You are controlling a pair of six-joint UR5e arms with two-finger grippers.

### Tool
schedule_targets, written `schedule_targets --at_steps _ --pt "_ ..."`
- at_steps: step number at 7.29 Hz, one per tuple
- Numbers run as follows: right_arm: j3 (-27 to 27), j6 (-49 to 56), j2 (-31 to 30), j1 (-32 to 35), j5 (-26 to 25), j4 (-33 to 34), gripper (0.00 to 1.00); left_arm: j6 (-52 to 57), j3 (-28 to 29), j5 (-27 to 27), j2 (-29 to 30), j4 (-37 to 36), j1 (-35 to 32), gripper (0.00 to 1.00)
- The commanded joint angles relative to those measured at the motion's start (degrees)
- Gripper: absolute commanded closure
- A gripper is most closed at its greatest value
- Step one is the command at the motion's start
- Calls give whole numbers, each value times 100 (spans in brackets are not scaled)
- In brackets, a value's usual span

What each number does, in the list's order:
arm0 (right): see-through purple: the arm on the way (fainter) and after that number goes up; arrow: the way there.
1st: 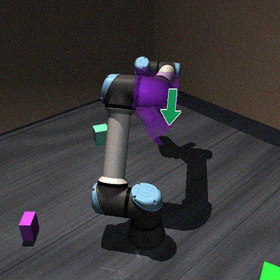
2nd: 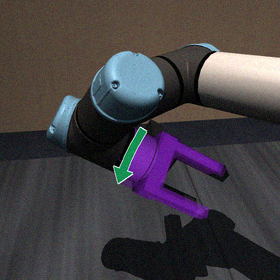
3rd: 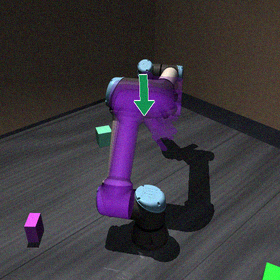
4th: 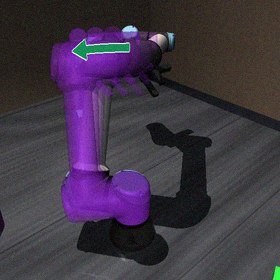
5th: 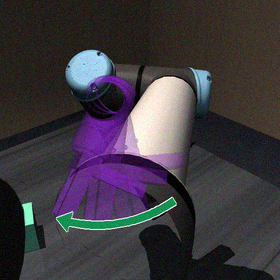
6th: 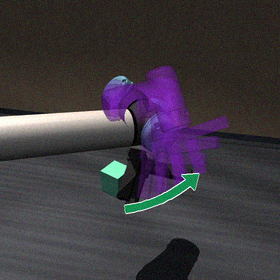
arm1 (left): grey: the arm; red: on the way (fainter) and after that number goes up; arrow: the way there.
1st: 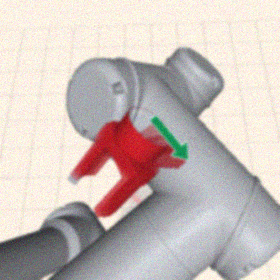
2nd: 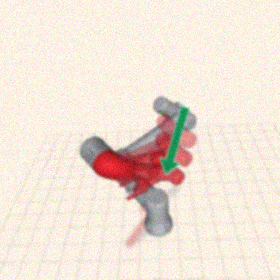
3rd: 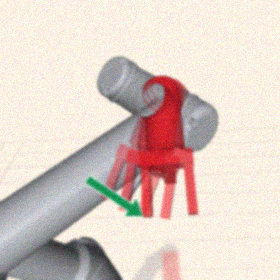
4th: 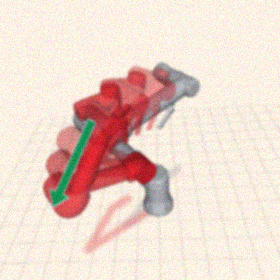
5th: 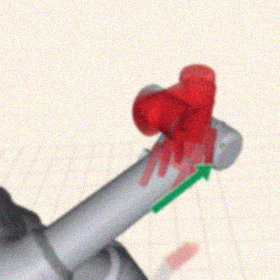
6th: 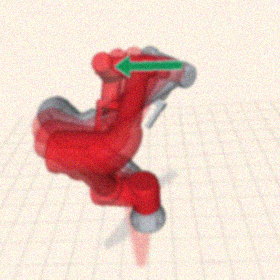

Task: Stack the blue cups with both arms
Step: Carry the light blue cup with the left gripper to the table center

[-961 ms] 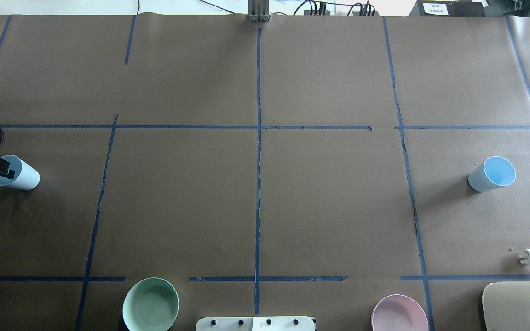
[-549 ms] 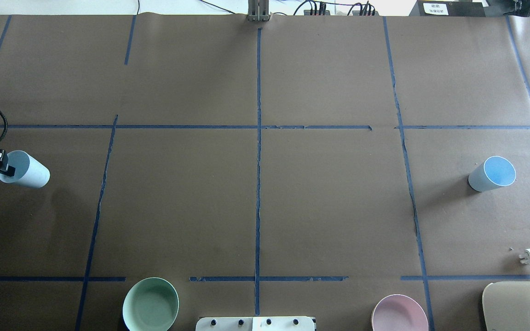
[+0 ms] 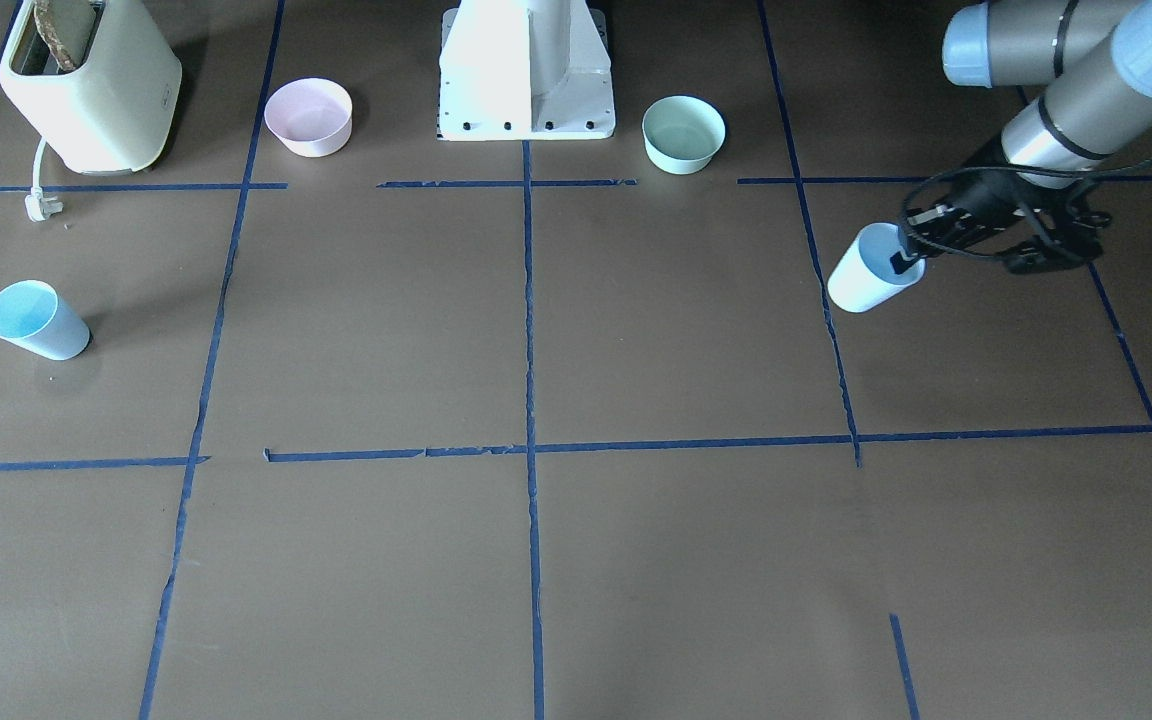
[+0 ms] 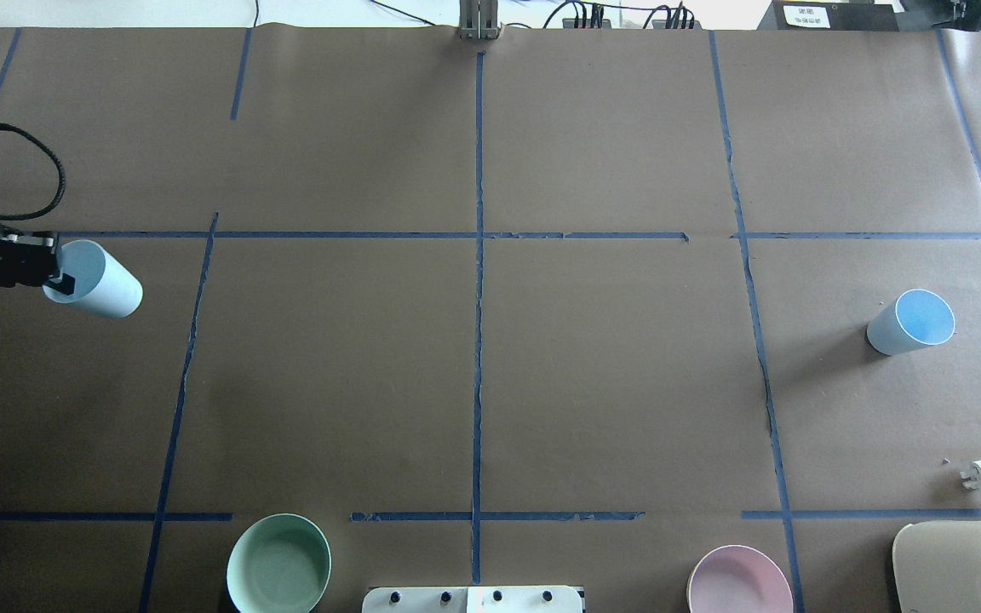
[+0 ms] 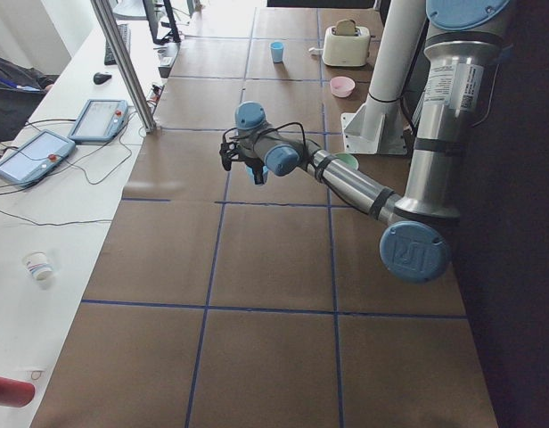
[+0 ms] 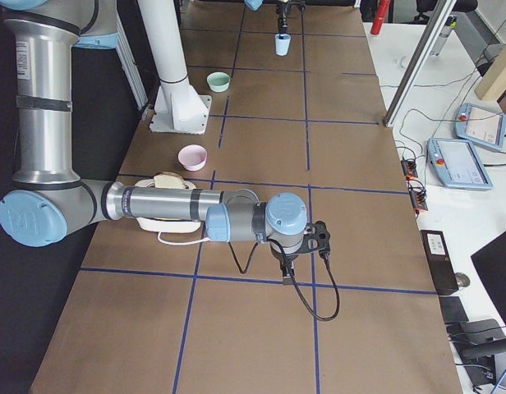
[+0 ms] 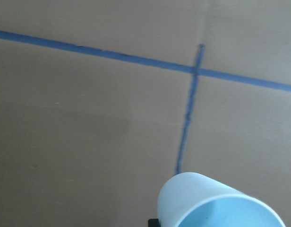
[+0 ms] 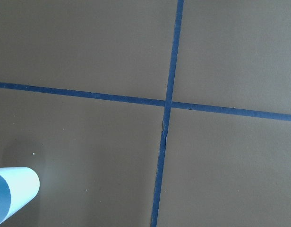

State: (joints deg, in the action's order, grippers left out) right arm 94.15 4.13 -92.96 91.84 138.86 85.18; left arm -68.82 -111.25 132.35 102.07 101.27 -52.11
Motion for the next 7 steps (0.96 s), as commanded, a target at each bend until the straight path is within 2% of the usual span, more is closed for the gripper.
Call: schedule_targets --at_steps 1,2,3,4,7 --pt "16 9 137 -35 35 -1 0 -1289 41 -1117 1388 -927 1329 100" --pt "24 -9 129 -35 35 -1 0 -1335 137 -1594 1926 -1325 1727 100" --pt "-19 0 68 -35 27 -1 0 -1867 547 -1851 2401 -1277 2000 100" --pt "-2 -9 50 -35 35 -1 0 -1959 1308 -2036 3084 -1268 2064 100" --pt "-11 -9 49 -35 44 -1 0 -1969 2254 -2319 3275 -479 2267 99"
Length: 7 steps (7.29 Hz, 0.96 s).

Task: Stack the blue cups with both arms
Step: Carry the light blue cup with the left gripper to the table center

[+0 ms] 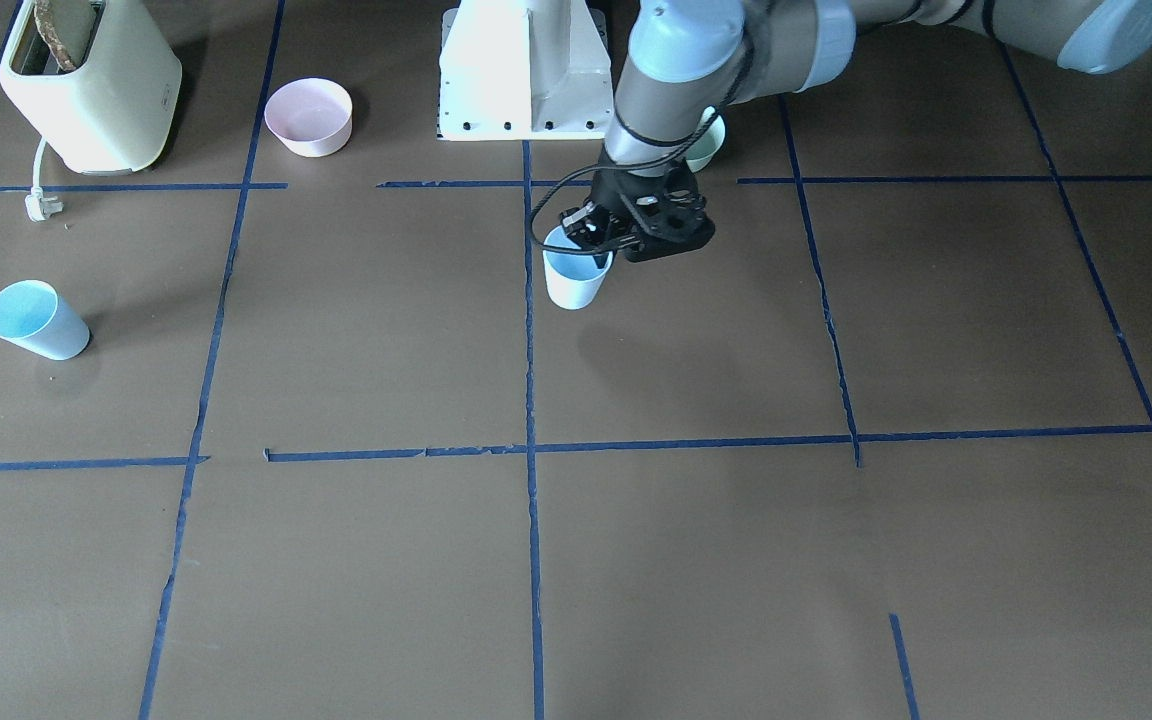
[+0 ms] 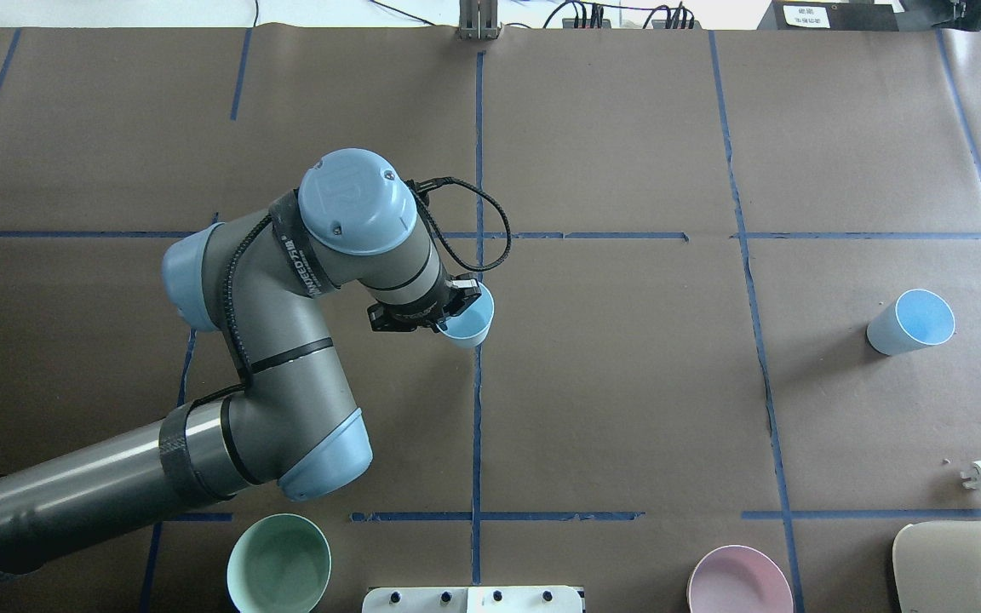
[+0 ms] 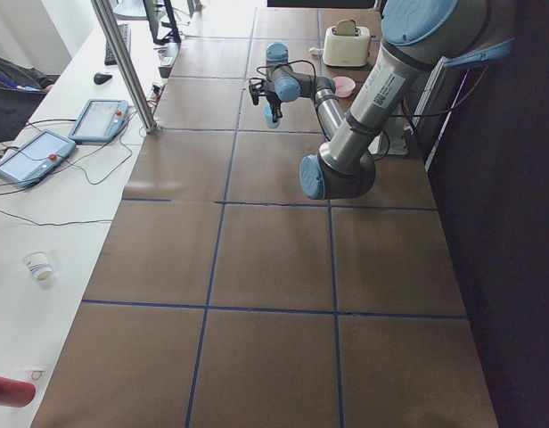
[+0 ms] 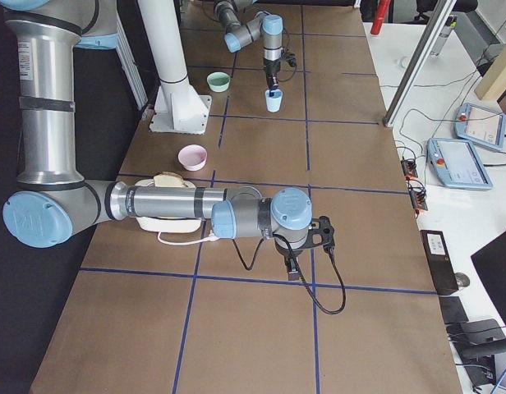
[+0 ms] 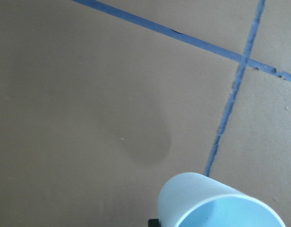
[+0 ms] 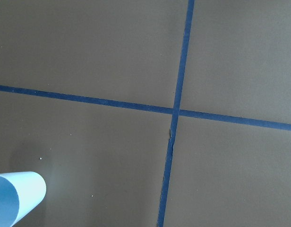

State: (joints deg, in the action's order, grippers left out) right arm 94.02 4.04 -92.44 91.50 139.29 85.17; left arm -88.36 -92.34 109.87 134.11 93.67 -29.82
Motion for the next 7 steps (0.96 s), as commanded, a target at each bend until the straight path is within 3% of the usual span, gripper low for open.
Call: schedule_targets --at_steps 1,4,5,6,7 --pt "11 0 -11 0 1 0 0 -15 479 -71 72 388 73 97" --pt "3 0 -2 0 2 0 0 -6 480 -71 80 389 126 91" --pt "-6 0 -2 0 10 0 0 3 480 -71 72 398 135 85" --pt "-6 0 -2 0 10 0 0 29 471 -71 72 424 135 61" --pt "-6 0 -2 0 10 0 0 38 436 -71 54 468 135 3"
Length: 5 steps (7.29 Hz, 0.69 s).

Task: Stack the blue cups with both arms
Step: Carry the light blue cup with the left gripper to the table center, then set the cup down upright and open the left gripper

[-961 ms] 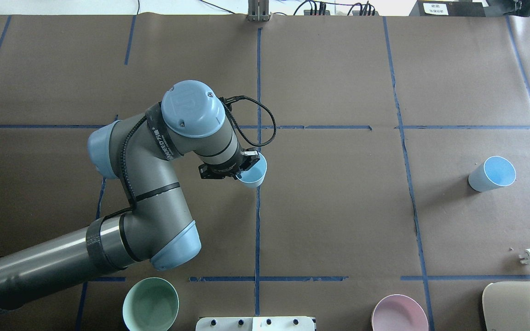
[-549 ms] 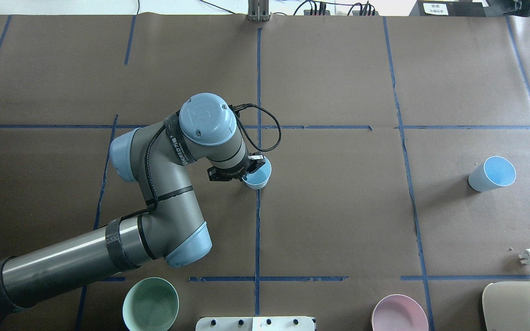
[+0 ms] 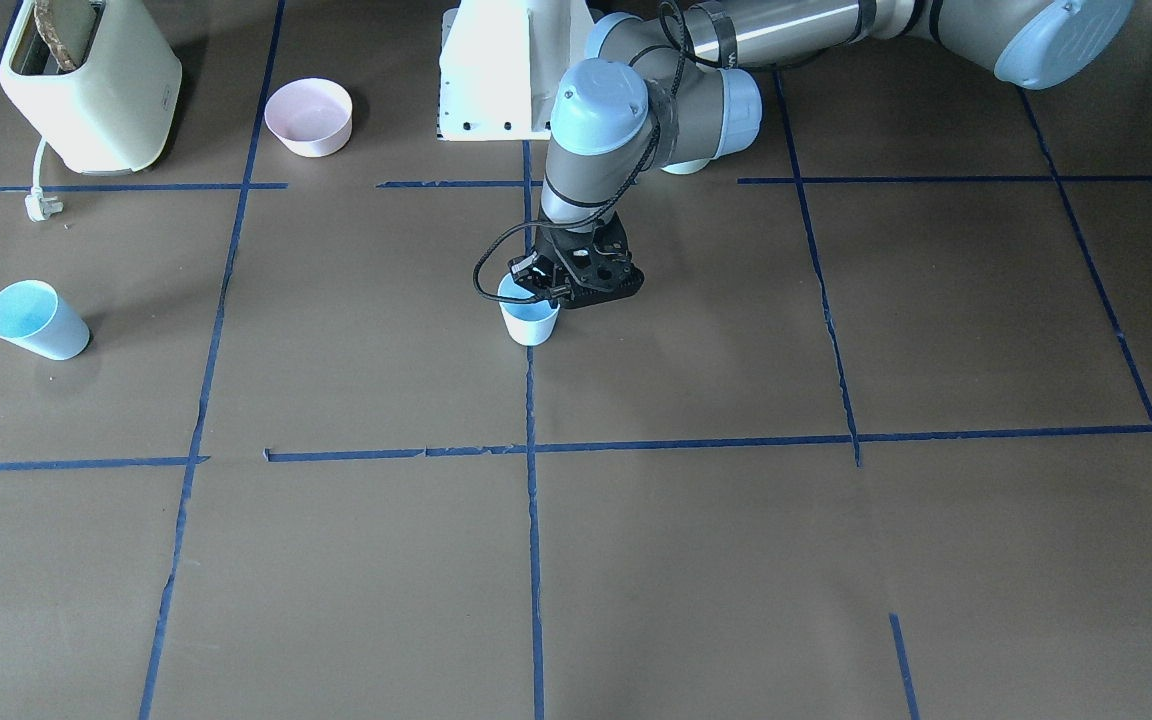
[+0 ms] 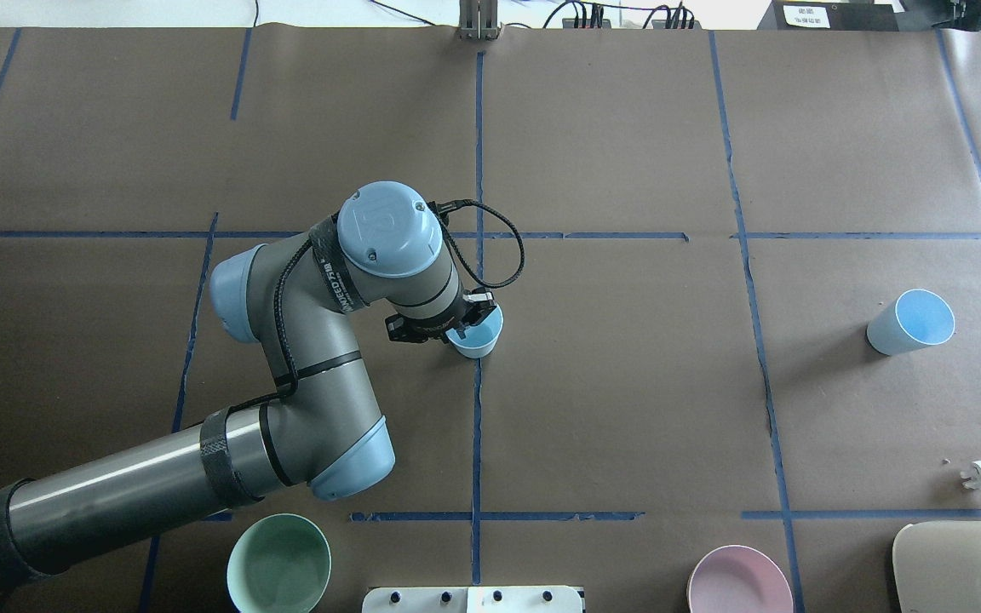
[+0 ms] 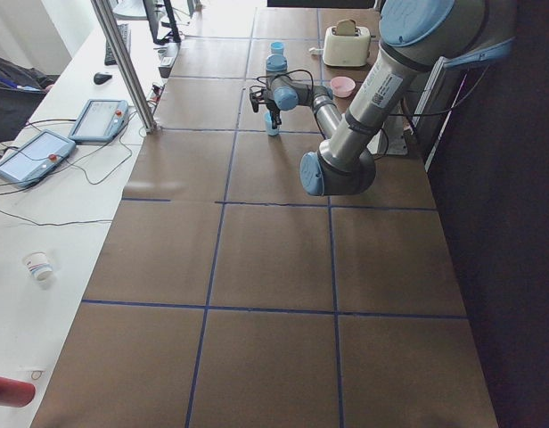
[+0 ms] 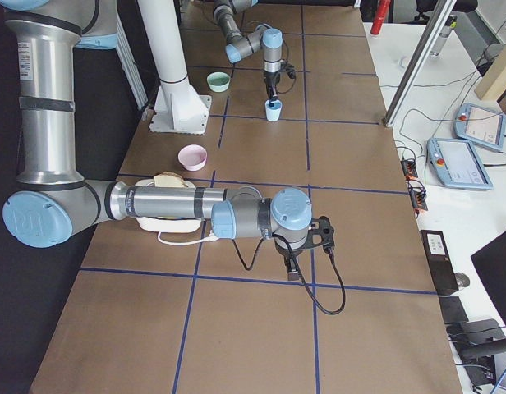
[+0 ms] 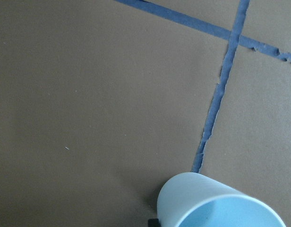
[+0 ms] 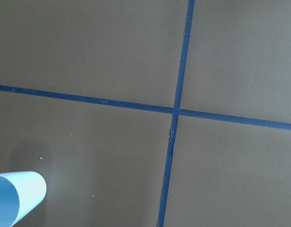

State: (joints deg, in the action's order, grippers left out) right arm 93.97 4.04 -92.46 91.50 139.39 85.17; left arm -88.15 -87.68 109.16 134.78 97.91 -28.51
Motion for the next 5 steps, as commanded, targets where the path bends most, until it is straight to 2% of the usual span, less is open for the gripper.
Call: schedule_targets --at_steps 1,2,3,4,5 --pt "-10 9 9 0 -8 0 0 0 -64 0 -31 44 3 0" --pt "-19 9 9 0 1 0 0 -1 -126 0 -40 35 -6 0" --pt "-19 0 9 0 1 0 0 17 -483 52 -92 -26 -40 0" --pt "16 9 18 0 1 0 0 26 -1070 157 -380 -218 -163 0" --pt "25 -35 18 -9 -8 0 0 34 -1580 576 -531 -751 -451 0"
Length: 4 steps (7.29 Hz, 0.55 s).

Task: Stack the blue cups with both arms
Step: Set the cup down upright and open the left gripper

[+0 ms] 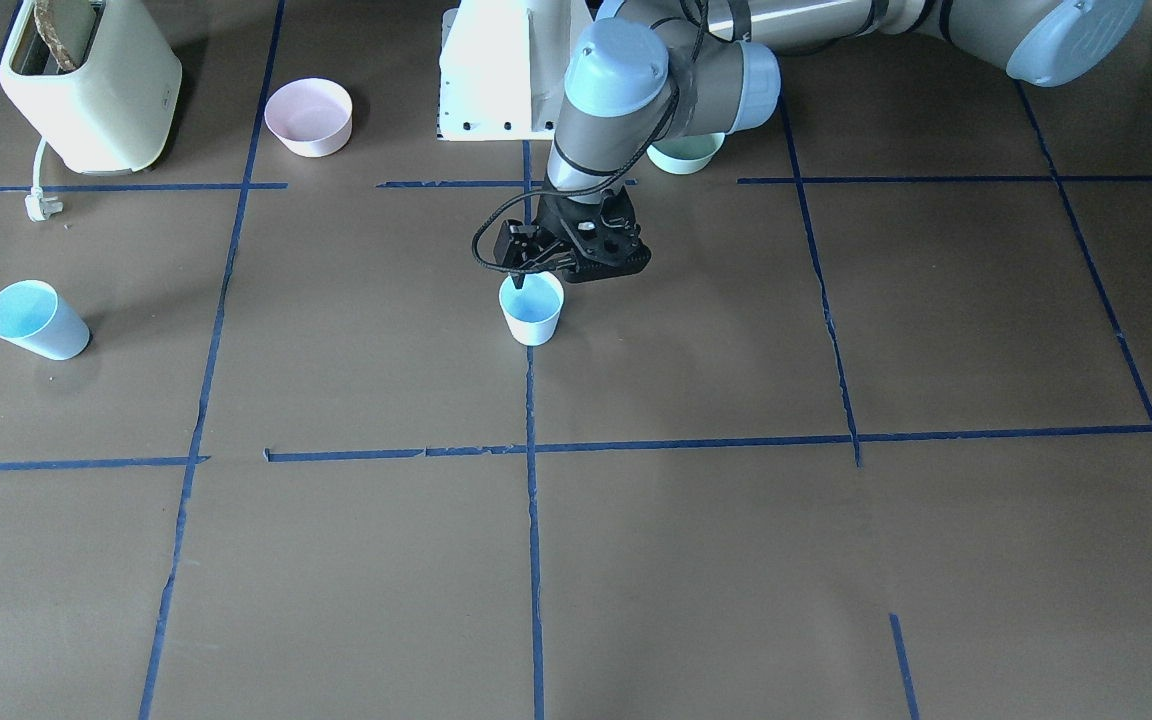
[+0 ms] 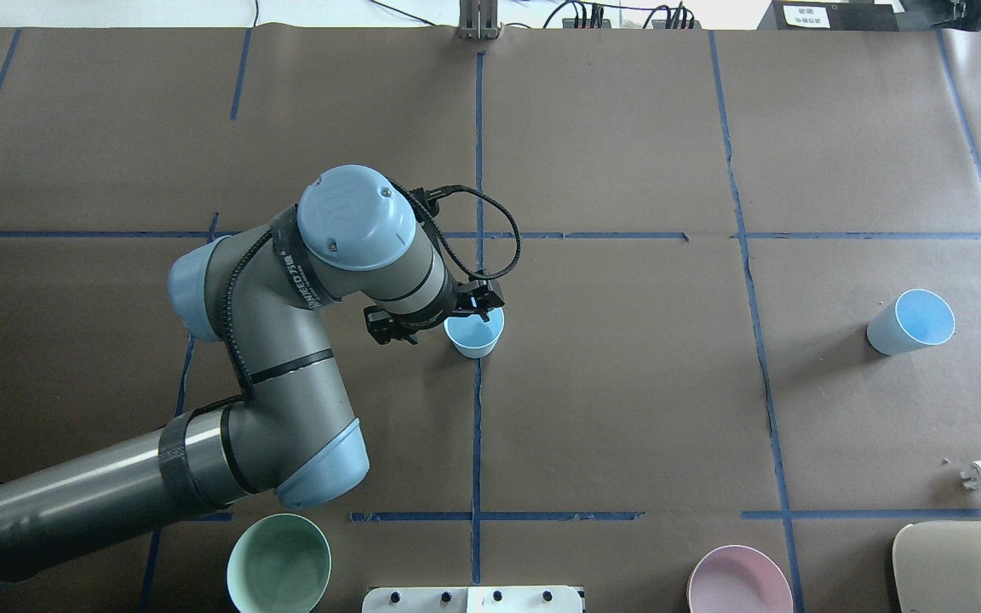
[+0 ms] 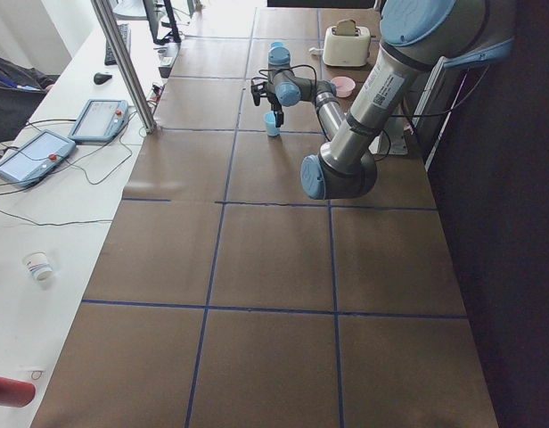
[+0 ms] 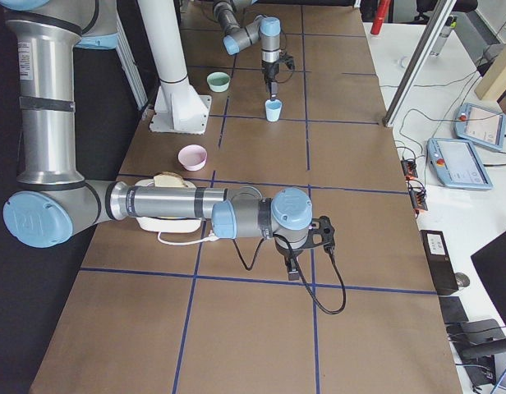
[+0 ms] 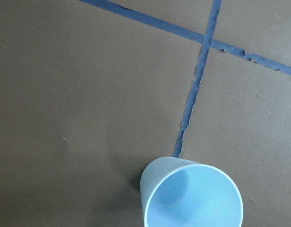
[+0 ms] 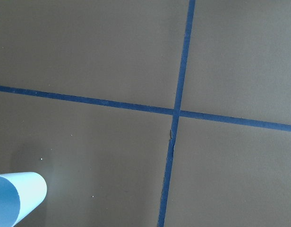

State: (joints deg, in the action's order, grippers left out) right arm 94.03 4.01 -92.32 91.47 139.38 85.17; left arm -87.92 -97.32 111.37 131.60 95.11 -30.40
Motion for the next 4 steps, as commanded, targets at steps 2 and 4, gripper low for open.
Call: schedule_targets --at_steps 2,4 --pt "149 -993 -14 -329 -7 -366 0 55 -1295 552 -729 -757 -545 0" --pt "133 -2677 -233 -943 -68 -1934 0 956 -2225 570 -1293 -1569 -861 0"
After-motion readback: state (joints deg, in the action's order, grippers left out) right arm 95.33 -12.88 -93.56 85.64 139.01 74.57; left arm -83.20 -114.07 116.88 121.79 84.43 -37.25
